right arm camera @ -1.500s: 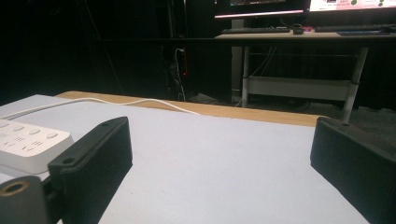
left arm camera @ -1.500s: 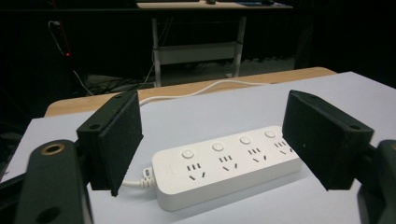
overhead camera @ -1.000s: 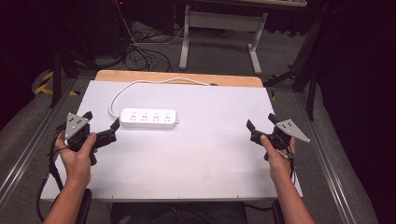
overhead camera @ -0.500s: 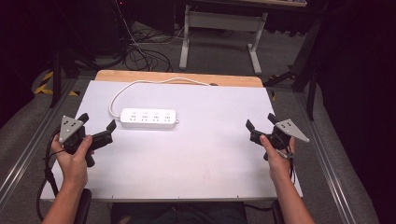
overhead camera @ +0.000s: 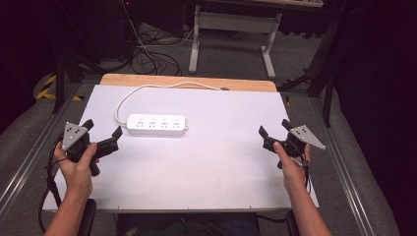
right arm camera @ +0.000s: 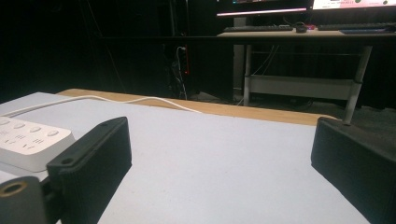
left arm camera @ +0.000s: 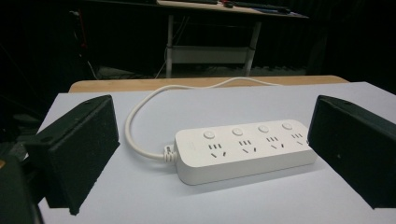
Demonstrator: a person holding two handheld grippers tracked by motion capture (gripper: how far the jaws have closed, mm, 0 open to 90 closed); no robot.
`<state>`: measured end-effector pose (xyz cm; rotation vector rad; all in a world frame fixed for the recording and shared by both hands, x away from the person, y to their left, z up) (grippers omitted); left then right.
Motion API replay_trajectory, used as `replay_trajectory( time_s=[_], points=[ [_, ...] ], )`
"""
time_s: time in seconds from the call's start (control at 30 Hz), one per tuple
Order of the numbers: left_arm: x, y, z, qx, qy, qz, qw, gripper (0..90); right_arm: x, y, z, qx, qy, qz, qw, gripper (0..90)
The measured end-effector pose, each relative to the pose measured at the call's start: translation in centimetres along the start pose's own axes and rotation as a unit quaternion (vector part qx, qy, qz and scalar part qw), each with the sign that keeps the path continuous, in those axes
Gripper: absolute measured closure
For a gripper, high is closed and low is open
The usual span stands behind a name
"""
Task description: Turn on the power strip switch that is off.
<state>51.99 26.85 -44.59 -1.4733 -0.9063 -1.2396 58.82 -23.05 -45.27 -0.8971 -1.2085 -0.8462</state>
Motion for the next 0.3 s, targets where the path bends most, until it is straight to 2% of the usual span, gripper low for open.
replay_trajectory(
  time_s=[0.3],
  points=[
    [-0.11, -0.18, 0.04, 0.0, 0.0, 0.004, 1.0, 3.1, 0.05, 0.15, 0.08, 0.002, 0.0, -0.001, 1.0, 5.7]
  ],
)
Point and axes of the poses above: each handheld gripper's, and its own axes: y roughly forward along the jaws, x roughly out of its top, z roughly to its left, the point moved 10 cm from there along y, roughly forward along the jaws, and after that the axes turned 5 degrees about y, right-handed, at the moved point
